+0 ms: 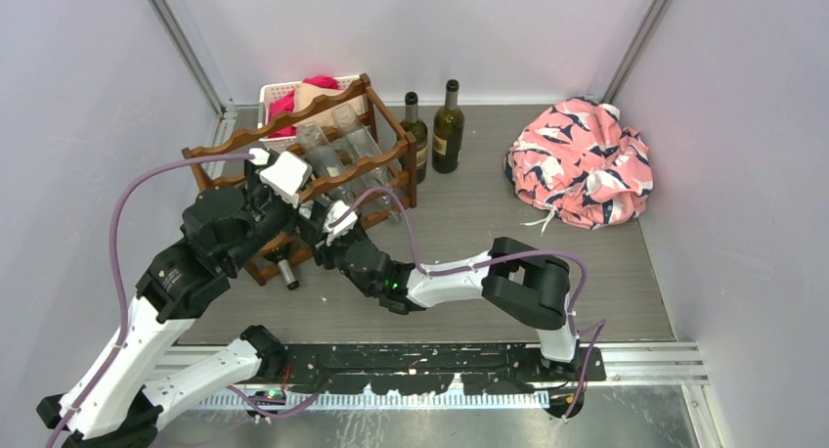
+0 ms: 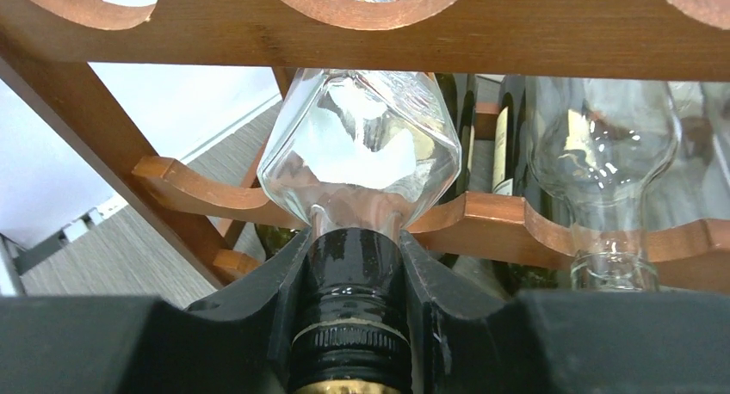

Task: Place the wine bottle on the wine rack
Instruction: Place the wine bottle in the wine rack.

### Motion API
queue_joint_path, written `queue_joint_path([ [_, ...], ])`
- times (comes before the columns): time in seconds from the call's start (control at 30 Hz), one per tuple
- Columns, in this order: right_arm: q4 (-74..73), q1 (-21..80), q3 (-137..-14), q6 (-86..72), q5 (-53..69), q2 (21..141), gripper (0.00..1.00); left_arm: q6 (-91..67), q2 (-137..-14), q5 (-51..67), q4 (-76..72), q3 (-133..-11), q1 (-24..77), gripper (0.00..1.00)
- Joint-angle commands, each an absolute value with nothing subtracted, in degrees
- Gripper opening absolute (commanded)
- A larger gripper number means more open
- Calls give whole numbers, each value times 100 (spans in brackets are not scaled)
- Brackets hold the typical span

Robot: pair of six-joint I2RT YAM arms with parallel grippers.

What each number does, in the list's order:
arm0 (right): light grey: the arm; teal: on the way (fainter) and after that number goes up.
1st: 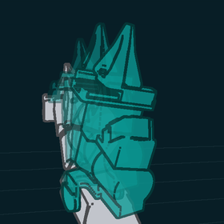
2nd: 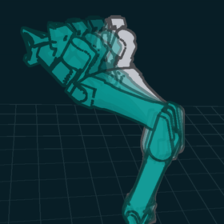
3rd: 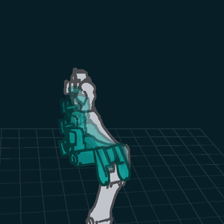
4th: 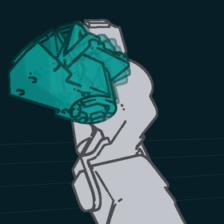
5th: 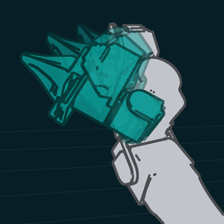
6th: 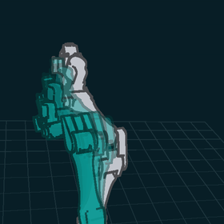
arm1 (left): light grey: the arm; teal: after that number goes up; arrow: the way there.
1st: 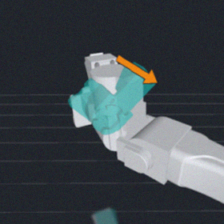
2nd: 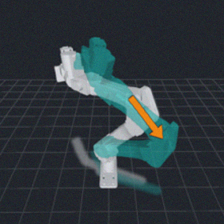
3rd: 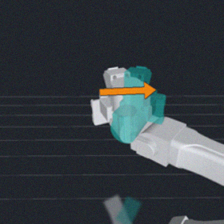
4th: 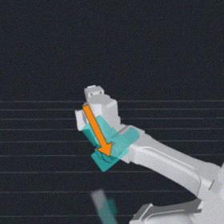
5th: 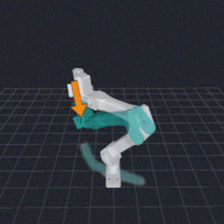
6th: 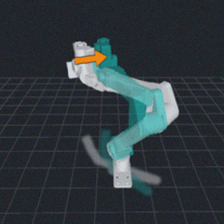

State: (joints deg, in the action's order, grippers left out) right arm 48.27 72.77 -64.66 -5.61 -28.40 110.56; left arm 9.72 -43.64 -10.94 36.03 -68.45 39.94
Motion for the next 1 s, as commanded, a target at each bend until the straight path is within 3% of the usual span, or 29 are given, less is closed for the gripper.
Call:
queue_joint_path([
  [0.0, 7000, 7419, -6811, -42, -3047, 10710, 1, 905, -4384, -1090, 3400, -7073, 3955, 96],
  [0.97, 8056, 7718, -7453, 2503, -3409, 11937, 1, 942, -4386, -970, 3574, -7158, 3955, 96],
])
